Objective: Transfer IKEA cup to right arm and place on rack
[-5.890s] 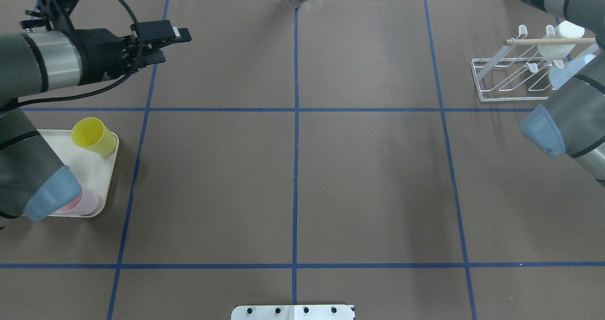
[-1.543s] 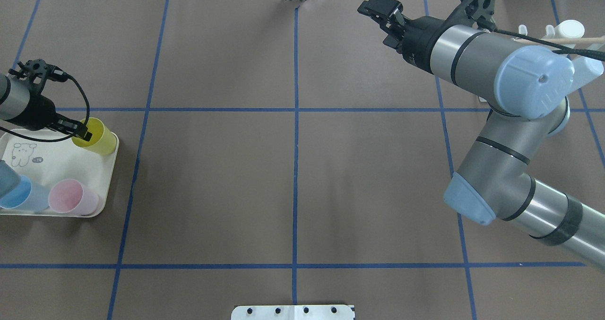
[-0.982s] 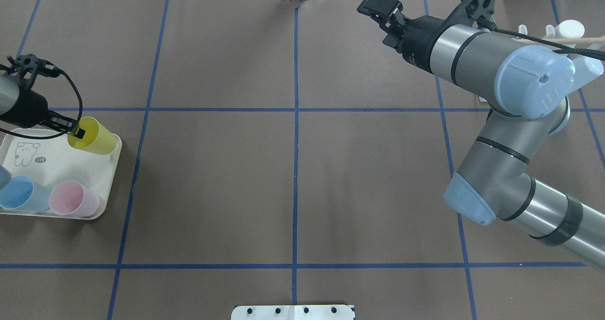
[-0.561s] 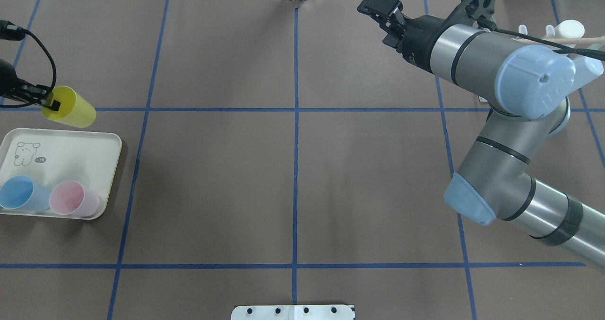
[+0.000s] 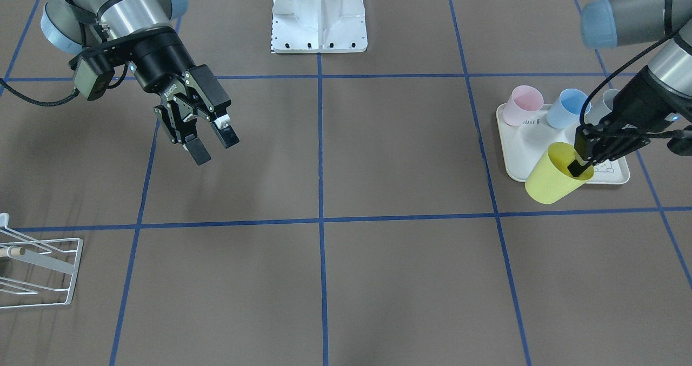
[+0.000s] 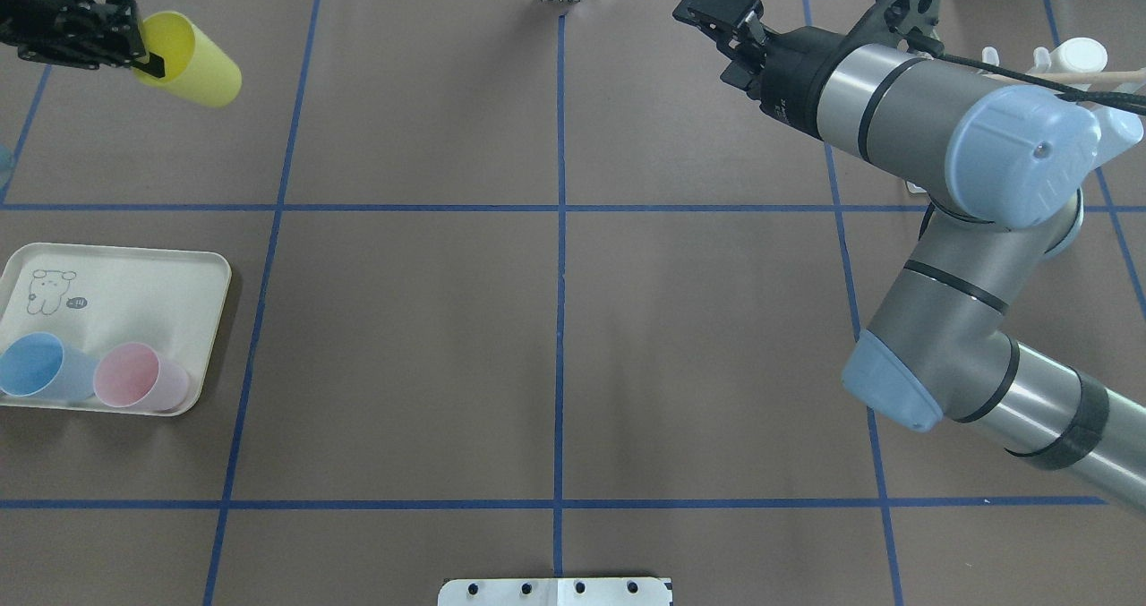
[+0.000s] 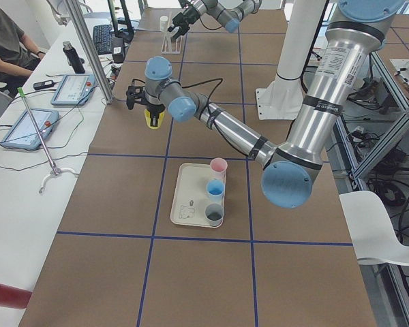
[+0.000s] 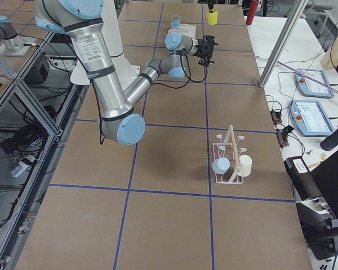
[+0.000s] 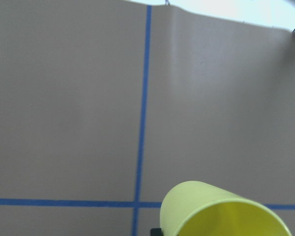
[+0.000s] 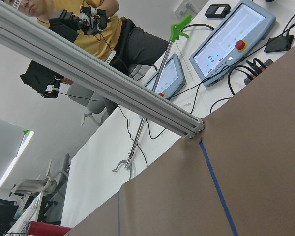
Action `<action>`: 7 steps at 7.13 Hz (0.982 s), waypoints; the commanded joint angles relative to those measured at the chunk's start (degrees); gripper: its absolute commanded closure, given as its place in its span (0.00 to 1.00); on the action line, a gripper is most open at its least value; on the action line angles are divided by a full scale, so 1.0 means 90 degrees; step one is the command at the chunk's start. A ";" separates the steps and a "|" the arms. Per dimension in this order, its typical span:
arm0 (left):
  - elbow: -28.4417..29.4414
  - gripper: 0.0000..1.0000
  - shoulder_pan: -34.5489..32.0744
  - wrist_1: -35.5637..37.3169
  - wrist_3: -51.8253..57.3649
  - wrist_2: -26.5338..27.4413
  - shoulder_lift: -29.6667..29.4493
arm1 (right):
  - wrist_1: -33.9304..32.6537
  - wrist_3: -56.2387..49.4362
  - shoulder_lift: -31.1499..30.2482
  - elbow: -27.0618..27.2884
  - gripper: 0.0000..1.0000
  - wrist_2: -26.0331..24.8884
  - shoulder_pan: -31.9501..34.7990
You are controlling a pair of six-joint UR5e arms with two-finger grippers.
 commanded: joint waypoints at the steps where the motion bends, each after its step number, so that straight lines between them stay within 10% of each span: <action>1: 0.0086 1.00 0.0083 -0.1173 -0.1614 0.0104 -0.0211 | 0.0001 0.0062 -0.0004 0.0094 0.00 0.0008 -0.0012; 7: 0.0281 1.00 0.1779 -0.4822 -0.6346 0.3055 -0.0192 | 0.0176 0.0684 -0.0004 0.0425 0.00 0.0037 -0.0081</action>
